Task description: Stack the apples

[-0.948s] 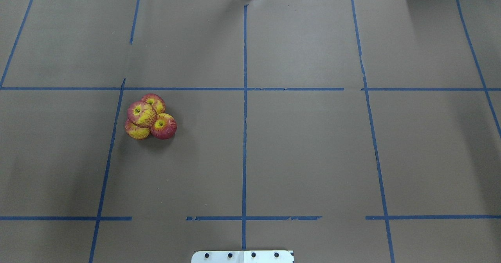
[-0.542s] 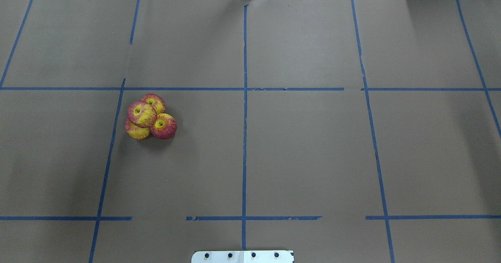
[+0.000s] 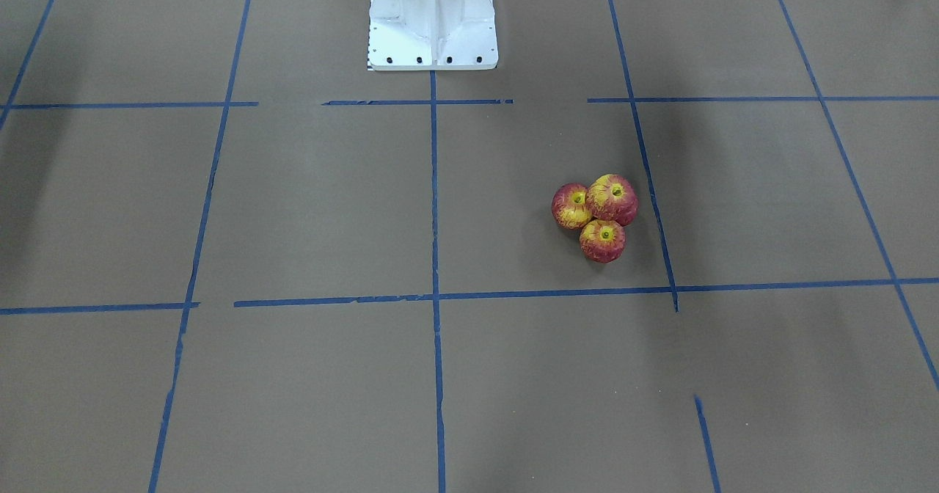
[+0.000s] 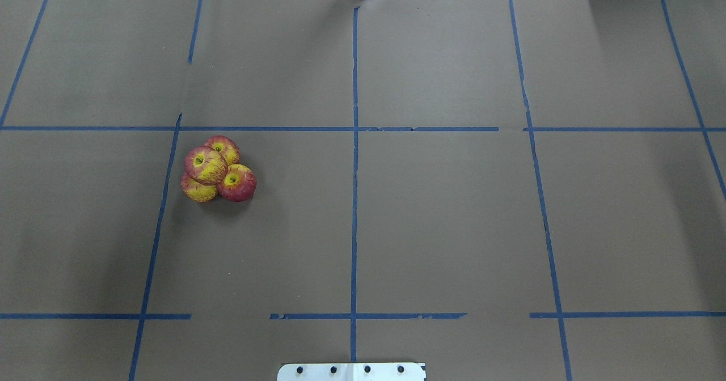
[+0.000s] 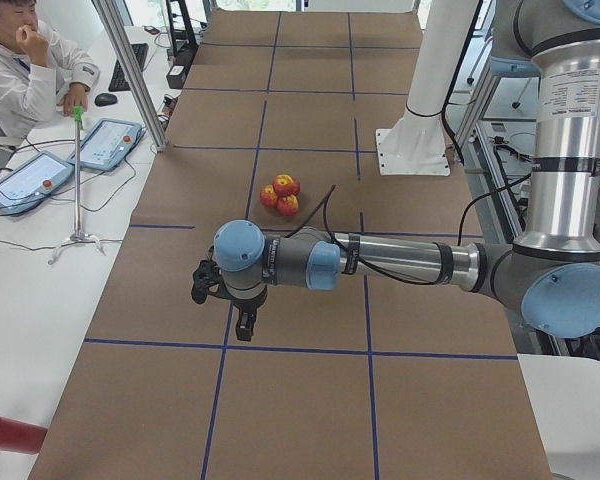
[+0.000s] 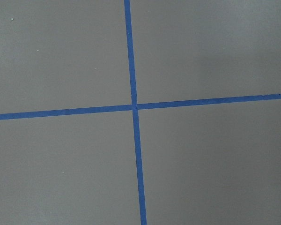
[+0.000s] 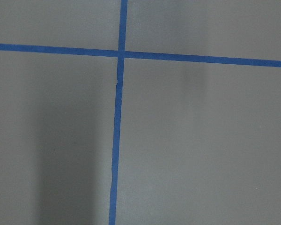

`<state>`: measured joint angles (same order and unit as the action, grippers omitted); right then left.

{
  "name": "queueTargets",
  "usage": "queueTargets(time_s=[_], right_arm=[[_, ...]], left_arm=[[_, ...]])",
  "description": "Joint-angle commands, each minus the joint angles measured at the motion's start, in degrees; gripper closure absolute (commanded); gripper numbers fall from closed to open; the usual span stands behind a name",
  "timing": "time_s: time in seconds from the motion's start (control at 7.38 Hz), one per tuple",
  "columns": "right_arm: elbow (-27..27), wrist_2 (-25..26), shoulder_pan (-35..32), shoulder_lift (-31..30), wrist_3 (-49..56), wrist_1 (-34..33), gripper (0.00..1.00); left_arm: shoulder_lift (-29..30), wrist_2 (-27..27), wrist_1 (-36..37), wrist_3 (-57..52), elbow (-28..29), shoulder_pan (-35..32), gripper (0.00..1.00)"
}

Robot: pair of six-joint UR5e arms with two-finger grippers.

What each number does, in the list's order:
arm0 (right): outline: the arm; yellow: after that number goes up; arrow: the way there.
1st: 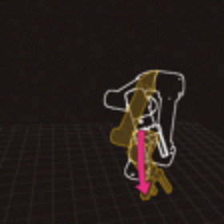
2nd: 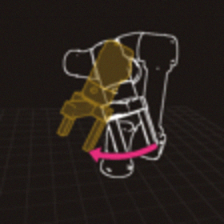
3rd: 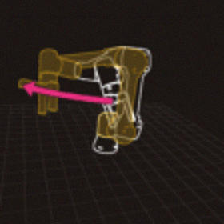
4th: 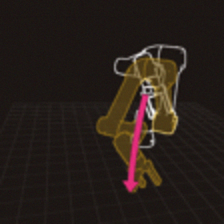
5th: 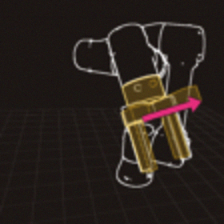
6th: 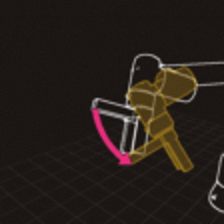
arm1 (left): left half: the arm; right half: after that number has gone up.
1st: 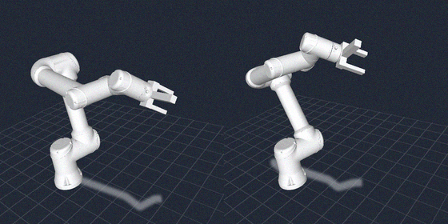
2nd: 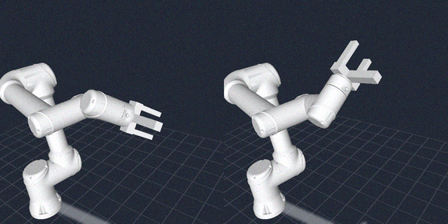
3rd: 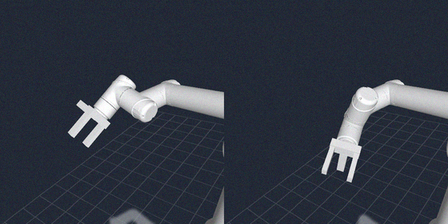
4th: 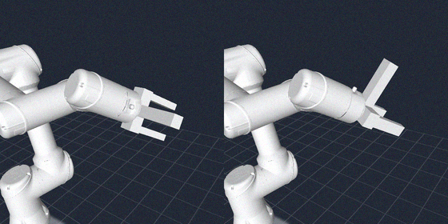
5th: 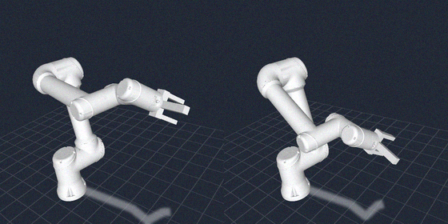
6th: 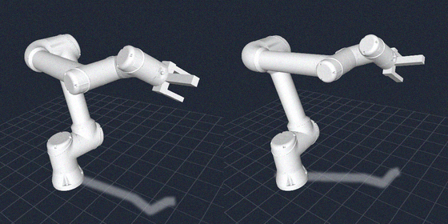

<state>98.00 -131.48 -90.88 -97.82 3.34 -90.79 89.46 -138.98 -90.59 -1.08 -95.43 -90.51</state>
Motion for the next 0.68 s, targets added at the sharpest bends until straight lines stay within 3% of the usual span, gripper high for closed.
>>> queueTargets(time_s=[0.0, 0.27, 0.54], right_arm=[[0.0, 0.0, 0.0, 0.0, 0.0, 0.0, 0.0], [0.0, 0.0, 0.0, 0.0, 0.0, 0.0, 0.0], [0.0, 0.0, 0.0, 0.0, 0.0, 0.0, 0.0]], left_arm=[[-0.16, 0.02, 0.06, -0.06, -1.5, 0.15, 0.0], [-2.52, 0.02, 0.15, -0.06, -5.54, 0.68, 0.0], [-2.98, 0.02, 1.11, 0.64, -4.16, 0.68, 0.0]])
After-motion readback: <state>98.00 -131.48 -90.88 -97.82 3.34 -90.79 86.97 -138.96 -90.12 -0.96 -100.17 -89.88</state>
